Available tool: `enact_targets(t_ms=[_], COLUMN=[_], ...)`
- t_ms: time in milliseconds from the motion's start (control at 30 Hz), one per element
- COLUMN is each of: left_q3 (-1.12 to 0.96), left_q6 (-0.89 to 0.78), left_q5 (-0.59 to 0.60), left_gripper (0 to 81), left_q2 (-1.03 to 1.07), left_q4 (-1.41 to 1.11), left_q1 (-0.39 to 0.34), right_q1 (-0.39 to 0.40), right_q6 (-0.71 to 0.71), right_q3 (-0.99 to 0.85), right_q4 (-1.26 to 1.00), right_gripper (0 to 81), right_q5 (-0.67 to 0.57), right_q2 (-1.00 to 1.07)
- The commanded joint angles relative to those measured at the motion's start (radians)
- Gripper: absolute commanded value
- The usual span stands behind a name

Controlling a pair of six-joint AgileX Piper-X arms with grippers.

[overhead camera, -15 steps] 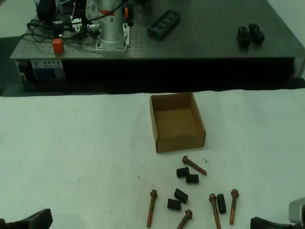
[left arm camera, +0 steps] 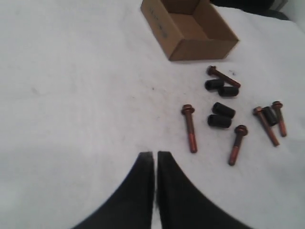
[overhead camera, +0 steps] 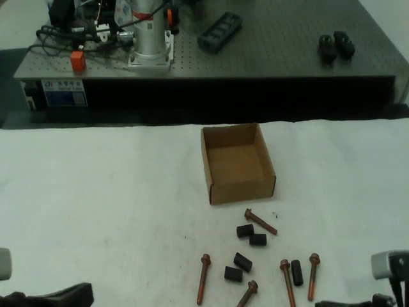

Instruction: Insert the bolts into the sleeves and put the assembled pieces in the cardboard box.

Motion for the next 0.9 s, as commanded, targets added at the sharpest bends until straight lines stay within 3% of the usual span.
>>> enact_targets(t_ms=[0,67,133,200,333,500,633,867], left_q3=[-0.005,-0.005,-0.005,-0.007,-0.007,-0.017,-0.047,-0.094], left_q6=[-0.018,-0.02,-0.02,-0.02,-0.012,-0.012,-0.012,0.003], left_q5=[0.104,0.114,0.111,0.111,0.127,0.185,0.201,0.201], left_gripper=[7.5,15.8,27.1,33.0,33.6,33.6,33.6,33.6], left_q2=[0.009,0.035,0.084,0.148,0.271,0.373,0.399,0.399], left_q4=[-0.108,-0.164,-0.194,-0.198,-0.205,-0.247,-0.247,-0.245], left_q1=[-0.001,-0.001,-0.001,-0.001,-0.001,-0.001,-0.001,-0.001], right_q1=[-0.001,-0.001,-0.001,-0.001,-0.001,-0.003,-0.009,-0.074], right_q6=[0.125,0.123,0.119,0.063,-0.038,-0.042,-0.027,-0.012], right_q3=[-0.013,-0.045,-0.108,-0.194,-0.353,-0.519,-0.59,-0.668], right_q4=[-0.163,-0.209,-0.131,-0.007,0.215,0.396,0.405,0.396], right_gripper=[8.5,14.4,22.4,27.9,27.8,27.8,27.8,27.8], right_q5=[-0.01,0.004,0.063,0.119,0.256,0.305,0.312,0.313], right_q2=[0.007,0.029,0.075,0.156,0.367,0.654,0.82,0.932])
